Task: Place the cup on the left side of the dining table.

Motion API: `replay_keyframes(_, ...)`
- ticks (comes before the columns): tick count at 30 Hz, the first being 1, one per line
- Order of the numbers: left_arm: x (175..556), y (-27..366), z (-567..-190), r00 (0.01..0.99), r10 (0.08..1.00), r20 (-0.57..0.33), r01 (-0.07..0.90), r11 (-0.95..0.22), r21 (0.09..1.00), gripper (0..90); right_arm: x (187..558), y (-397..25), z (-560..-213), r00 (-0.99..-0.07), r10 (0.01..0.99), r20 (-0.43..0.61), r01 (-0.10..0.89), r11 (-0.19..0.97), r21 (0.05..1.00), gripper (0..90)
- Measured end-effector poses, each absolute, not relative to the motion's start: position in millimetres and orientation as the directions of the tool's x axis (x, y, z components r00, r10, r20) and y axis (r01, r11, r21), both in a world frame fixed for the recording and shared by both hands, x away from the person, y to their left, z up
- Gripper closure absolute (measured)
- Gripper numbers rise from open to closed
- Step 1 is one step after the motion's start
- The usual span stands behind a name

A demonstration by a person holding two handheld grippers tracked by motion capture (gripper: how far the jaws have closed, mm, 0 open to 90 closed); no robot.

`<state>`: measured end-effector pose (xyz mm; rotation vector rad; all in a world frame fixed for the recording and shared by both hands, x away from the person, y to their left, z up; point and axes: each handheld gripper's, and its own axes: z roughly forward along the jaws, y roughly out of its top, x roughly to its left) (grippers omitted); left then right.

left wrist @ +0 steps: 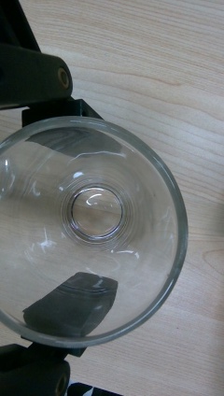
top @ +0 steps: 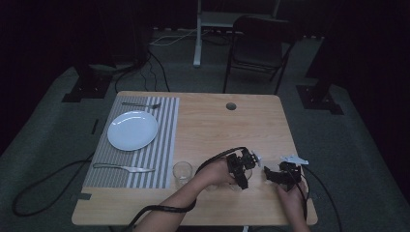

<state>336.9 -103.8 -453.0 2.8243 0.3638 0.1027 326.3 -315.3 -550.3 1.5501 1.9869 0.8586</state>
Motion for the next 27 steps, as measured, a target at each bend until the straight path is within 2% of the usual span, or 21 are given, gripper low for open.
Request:
replay_keyframes(15,344,-100,-443,0.958,0.284,0.040,0.256,-0.909,0.329,29.2,326,-315,-550,-0.249,0.969,0.010,0.672,0.165,0.722,12.7)
replay_keyframes(27,357,-89,-421,0.935,0.348,0.064,0.297,-0.871,0.391,29.1,326,-315,-550,-0.248,0.969,0.009,0.671,0.165,0.723,12.7)
